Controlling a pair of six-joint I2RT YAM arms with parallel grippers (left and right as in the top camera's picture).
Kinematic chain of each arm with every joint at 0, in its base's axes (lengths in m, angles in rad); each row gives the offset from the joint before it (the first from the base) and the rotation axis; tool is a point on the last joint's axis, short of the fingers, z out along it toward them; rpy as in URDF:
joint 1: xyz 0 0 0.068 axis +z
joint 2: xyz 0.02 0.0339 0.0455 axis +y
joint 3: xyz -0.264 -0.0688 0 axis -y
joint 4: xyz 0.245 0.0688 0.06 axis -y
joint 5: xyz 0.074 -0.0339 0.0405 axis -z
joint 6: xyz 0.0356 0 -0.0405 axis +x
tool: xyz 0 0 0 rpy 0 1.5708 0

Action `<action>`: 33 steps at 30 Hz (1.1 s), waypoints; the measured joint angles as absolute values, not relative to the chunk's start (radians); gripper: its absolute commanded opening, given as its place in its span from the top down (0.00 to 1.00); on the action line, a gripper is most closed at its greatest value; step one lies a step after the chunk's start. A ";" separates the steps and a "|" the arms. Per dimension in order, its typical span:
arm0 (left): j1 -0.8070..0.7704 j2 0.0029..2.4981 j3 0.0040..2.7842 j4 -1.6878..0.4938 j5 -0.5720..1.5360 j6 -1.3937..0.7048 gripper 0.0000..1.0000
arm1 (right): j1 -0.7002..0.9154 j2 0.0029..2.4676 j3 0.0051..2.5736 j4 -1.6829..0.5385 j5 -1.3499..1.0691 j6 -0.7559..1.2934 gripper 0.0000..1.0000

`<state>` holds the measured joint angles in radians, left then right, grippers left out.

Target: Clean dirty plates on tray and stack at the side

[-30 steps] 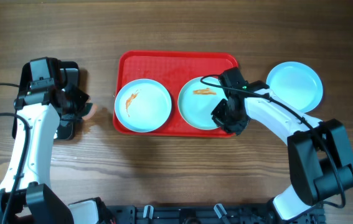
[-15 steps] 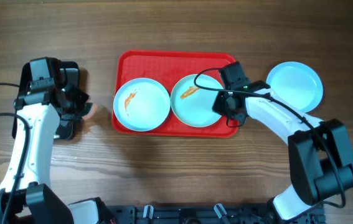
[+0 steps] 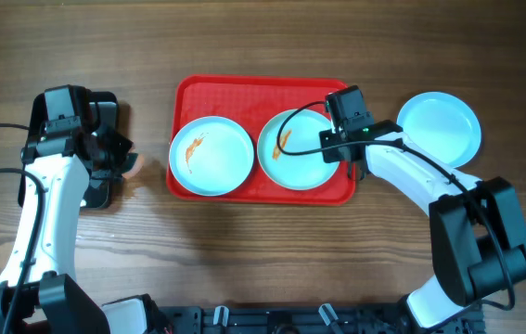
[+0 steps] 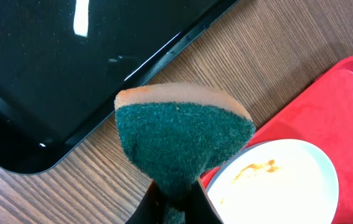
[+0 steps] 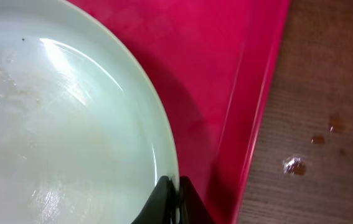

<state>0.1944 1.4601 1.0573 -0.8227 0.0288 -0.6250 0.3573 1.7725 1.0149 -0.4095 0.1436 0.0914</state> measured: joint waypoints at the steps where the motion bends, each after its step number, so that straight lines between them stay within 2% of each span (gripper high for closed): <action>1: 0.194 1.460 1.057 -0.823 0.029 -0.625 0.96 | 0.357 1.773 1.015 -0.410 0.143 0.056 0.96; 6: 0.194 1.460 1.057 -0.823 0.029 -0.625 0.96 | 0.357 1.773 1.015 -0.406 0.109 -0.146 0.96; 9: 0.194 1.460 1.057 -0.823 0.029 -0.625 0.96 | 0.357 1.773 1.015 -0.392 0.093 -0.201 0.96; 14: 0.194 1.460 1.057 -0.823 0.029 -0.625 0.96 | 0.357 1.773 1.015 -0.377 0.086 -0.218 0.85; 15: 0.194 1.460 1.057 -0.823 0.029 -0.625 0.96 | 0.357 1.773 1.015 -0.377 0.086 -0.218 0.53; 16: 0.194 1.460 1.057 -0.823 0.029 -0.625 0.96 | 0.357 1.773 1.015 -0.377 0.087 -0.215 0.00; 27: 0.194 1.460 1.057 -0.823 0.029 -0.625 0.96 | 0.357 1.747 1.034 -0.492 0.236 -0.049 0.00; 30: 0.194 1.460 1.057 -0.823 0.029 -0.625 0.96 | 0.357 1.678 1.074 -0.539 0.153 -0.030 0.00; 33: 0.194 1.460 1.057 -0.823 0.029 -0.625 0.96 | 0.357 1.580 1.106 -0.531 -0.092 -0.018 0.00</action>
